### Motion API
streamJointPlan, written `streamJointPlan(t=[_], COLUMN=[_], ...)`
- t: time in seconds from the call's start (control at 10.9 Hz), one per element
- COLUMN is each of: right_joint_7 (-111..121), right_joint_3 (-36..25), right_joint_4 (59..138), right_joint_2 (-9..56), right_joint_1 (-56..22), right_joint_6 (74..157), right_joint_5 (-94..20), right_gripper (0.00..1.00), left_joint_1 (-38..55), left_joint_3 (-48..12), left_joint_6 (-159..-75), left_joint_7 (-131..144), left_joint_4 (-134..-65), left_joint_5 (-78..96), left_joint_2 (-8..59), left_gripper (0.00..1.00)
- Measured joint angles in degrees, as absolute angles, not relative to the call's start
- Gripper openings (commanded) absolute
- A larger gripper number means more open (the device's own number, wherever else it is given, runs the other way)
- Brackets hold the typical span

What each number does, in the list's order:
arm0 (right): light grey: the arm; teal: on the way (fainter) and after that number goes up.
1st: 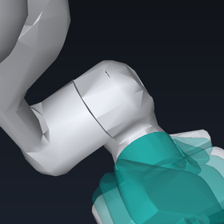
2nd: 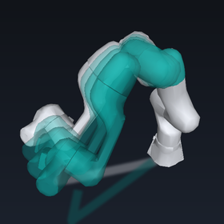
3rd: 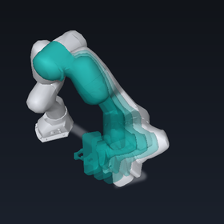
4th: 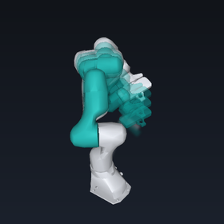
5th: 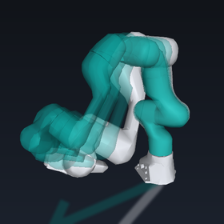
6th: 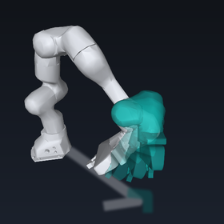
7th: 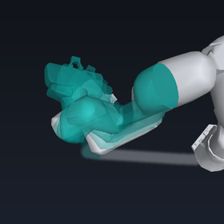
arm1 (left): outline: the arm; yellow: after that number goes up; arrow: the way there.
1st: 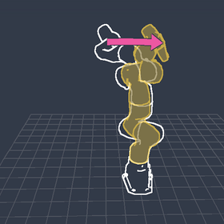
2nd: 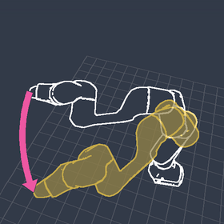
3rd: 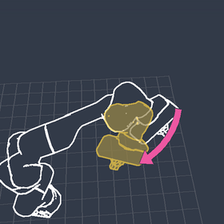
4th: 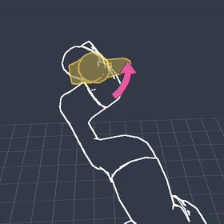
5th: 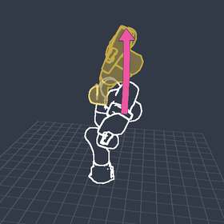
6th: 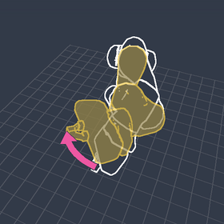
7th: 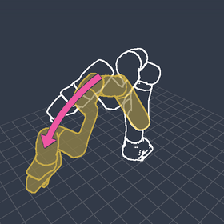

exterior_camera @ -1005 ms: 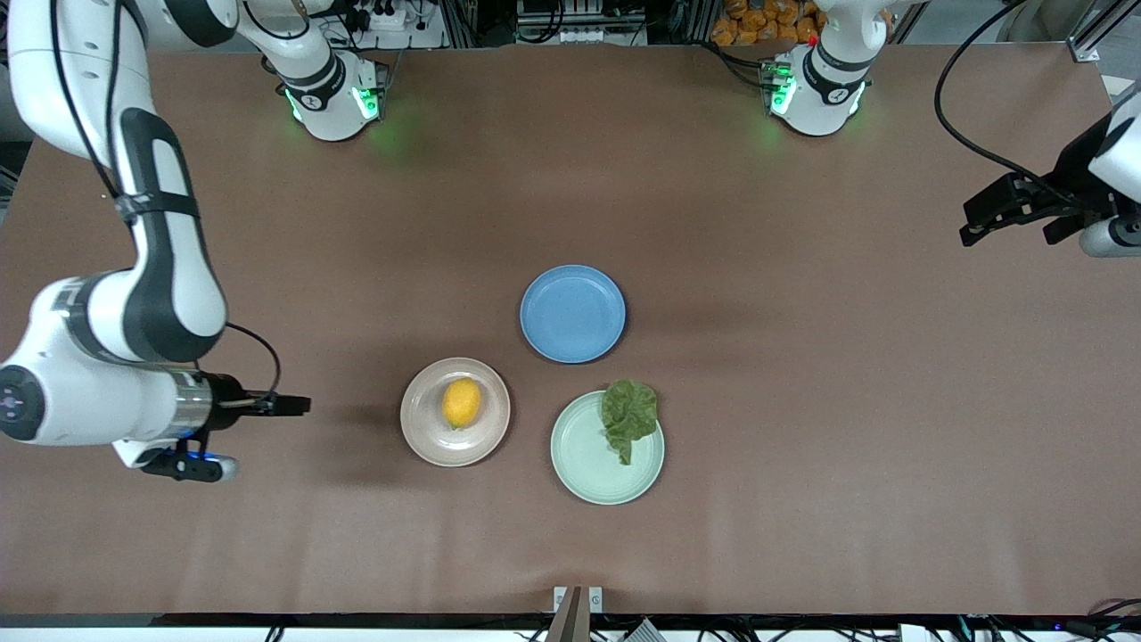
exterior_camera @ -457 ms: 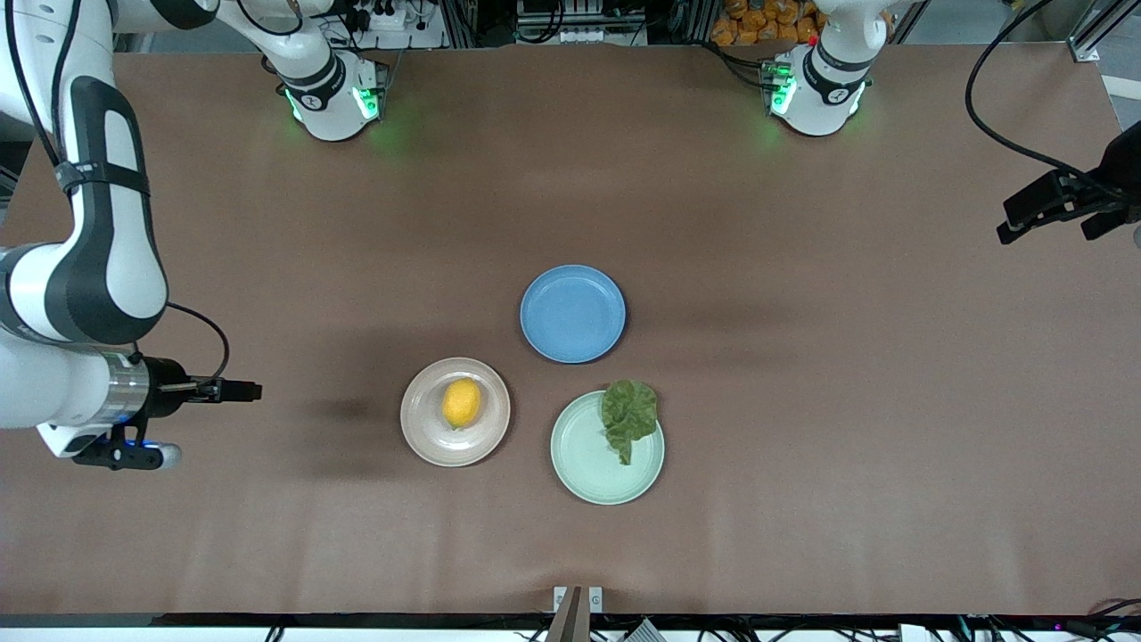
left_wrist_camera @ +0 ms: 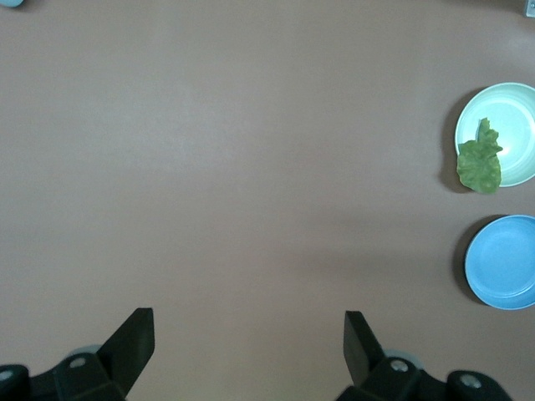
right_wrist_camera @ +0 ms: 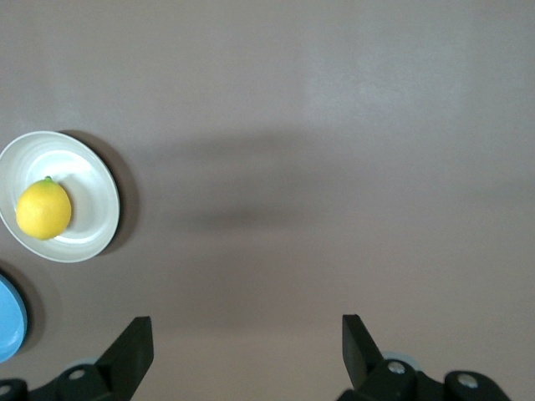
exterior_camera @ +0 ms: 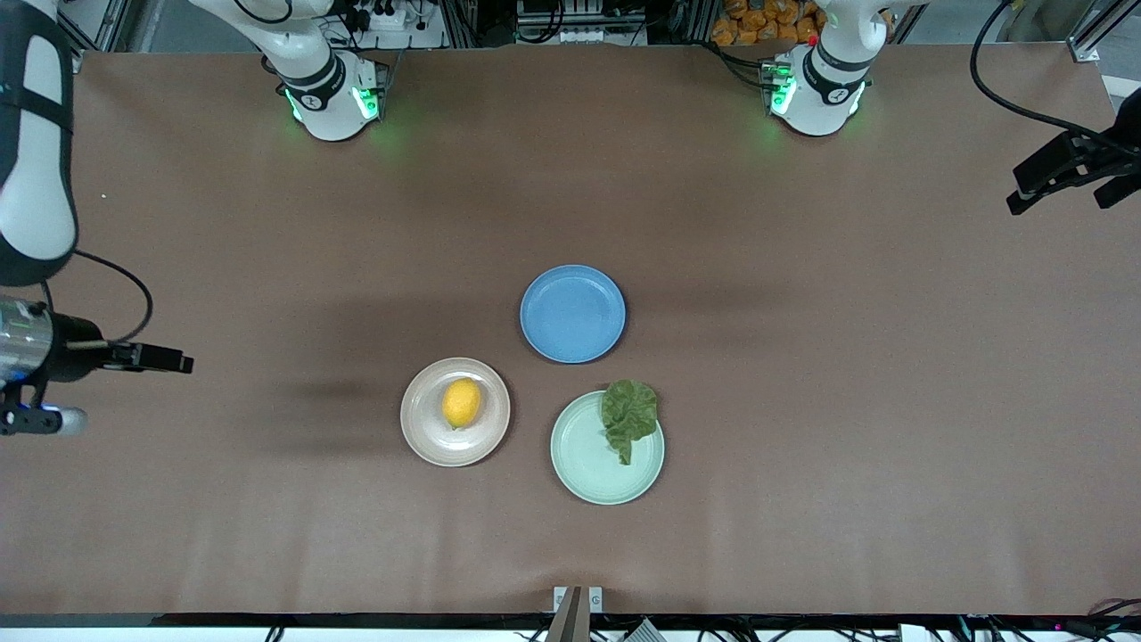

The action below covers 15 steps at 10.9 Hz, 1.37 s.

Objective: Place lemon and lettuce in plates

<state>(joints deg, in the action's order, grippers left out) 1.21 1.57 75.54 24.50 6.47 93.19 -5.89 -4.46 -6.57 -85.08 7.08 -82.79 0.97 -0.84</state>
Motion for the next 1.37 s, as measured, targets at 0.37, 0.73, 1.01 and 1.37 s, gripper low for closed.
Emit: streamJointPlan(t=[0.37,0.73,1.01,1.37], right_joint_7=[1.83,1.83,1.83,1.84], right_joint_3=[6.85,9.87,9.68,8.76], right_joint_4=[91.68,95.36,91.58,90.97], right_joint_2=[11.11,1.75,-0.17,0.02], right_joint_1=[11.65,12.96,13.47,14.0], right_joint_6=[98.53,91.22,83.95,85.43], right_joint_5=[-5.11,-2.58,-0.62,0.8], right_gripper=[1.0,1.0,1.0,1.0], left_joint_1=[-2.07,-0.76,-0.73,-1.39], left_joint_3=[-3.74,-5.5,-9.4,-9.51], left_joint_6=[-87.45,-88.15,-88.14,-88.15], left_joint_7=[7.08,7.08,7.08,7.08], left_joint_4=[-85.72,-86.24,-87.21,-87.14], left_joint_5=[2.3,2.3,-1.43,-1.88], left_joint_2=[-0.06,1.86,1.89,1.61], left_gripper=[1.0,1.0,1.0,1.0])
